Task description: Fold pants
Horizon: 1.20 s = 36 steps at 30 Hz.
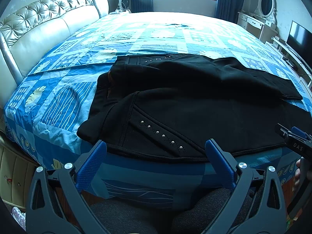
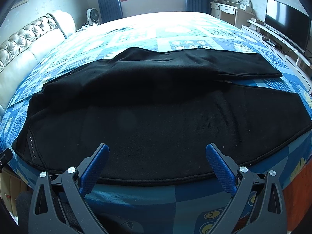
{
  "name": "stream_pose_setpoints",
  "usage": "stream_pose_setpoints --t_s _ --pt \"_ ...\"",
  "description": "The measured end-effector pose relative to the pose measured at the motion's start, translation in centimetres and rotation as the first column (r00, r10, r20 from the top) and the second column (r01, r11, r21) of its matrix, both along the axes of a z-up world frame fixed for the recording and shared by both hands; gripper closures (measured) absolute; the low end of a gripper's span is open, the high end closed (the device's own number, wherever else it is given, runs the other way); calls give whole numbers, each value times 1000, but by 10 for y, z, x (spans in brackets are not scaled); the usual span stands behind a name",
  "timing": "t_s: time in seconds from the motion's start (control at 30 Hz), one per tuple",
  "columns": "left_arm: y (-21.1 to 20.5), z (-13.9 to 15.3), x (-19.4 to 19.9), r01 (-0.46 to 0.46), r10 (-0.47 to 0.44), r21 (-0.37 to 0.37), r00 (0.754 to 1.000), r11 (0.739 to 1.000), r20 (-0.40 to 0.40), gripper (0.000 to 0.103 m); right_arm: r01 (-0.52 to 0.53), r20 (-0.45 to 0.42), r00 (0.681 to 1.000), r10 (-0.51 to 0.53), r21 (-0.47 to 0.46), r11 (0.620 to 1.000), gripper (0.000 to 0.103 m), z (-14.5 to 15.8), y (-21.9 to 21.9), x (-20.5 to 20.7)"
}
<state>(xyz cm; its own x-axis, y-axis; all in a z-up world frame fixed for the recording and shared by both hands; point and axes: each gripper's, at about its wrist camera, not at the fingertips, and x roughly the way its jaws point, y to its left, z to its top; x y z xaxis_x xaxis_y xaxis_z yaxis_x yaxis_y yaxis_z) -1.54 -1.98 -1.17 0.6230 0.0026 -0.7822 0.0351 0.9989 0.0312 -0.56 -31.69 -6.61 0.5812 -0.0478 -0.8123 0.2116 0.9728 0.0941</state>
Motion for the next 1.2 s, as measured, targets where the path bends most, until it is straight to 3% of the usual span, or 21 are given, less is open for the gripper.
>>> stream_pose_setpoints --t_s 1.2 --pt "-1 2 -1 19 -19 -5 1000 1000 -2 2 -45 -8 999 45 34 998 4 -2 6 2"
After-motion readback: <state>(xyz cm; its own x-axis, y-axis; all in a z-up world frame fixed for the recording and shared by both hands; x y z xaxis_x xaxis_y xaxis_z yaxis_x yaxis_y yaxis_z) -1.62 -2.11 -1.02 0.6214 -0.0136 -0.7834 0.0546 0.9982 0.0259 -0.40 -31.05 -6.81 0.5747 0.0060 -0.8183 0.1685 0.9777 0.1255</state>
